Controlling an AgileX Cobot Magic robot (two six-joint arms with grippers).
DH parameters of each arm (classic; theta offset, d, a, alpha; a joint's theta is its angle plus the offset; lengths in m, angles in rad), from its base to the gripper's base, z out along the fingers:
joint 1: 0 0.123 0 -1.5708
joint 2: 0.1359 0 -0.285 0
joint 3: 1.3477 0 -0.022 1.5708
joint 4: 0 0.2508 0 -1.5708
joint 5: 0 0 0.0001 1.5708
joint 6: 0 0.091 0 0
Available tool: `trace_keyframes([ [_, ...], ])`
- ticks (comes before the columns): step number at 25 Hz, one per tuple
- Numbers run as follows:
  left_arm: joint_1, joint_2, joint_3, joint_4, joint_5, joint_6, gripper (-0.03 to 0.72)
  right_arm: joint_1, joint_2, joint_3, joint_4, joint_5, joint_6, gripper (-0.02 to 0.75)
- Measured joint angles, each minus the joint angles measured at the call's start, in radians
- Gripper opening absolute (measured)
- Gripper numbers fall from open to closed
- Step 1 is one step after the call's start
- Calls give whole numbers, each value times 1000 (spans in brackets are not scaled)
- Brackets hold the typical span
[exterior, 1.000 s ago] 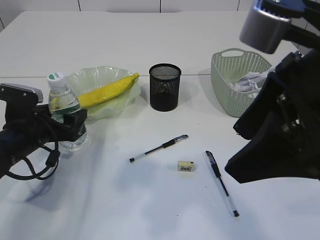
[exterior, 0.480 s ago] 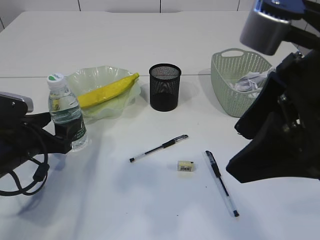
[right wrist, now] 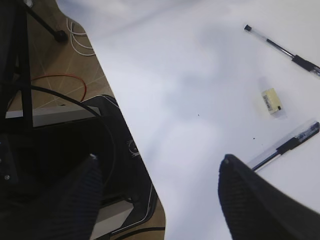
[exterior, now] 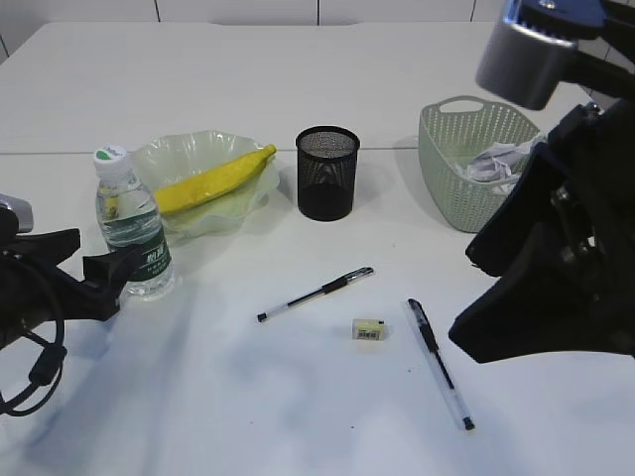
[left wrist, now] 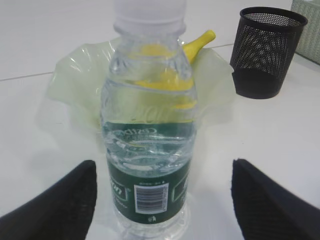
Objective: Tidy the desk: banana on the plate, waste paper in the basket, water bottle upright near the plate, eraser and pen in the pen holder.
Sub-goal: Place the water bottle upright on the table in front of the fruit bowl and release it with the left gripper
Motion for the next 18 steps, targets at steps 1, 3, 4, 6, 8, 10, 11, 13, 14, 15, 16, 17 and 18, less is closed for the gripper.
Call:
trace_keyframes([
  [1, 0, -7, 10, 0, 0, 0, 601, 0, 0, 0, 0, 0, 0, 536],
  [3, 0, -20, 31, 0, 0, 0, 599, 0, 0, 0, 0, 0, 0, 536],
  [4, 0, -27, 43, 0, 0, 0, 597, 0, 0, 0, 0, 0, 0, 536],
  [6, 0, -45, 63, 0, 0, 0, 596, 0, 0, 0, 0, 0, 0, 536],
  [8, 0, -68, 78, 0, 0, -8, 596, 0, 0, 0, -1, 0, 0, 536],
  [10, 0, -94, 85, 0, 0, -13, 595, 0, 0, 0, -1, 0, 2, 536],
  [11, 0, -110, 87, 0, 4, -17, 595, 0, 0, 0, -4, 0, 6, 536],
  [13, 0, -146, 89, 0, 34, -32, 594, 0, 0, 0, -24, 0, 25, 536],
  [14, 0, -168, 89, 0, 56, -35, 593, 0, 0, 0, -35, 0, 38, 536],
  [15, 0, -192, 89, 0, 76, -38, 592, 0, 0, 0, -50, 0, 50, 536],
  [16, 0, -212, 89, 0, 102, -41, 592, 0, 0, 0, -65, 0, 63, 536],
  [17, 0, -238, 89, 0, 130, -41, 592, 0, 0, 0, -79, 0, 73, 536],
  [18, 0, -263, 90, 0, 152, -43, 592, 0, 0, 0, -84, 0, 78, 536],
])
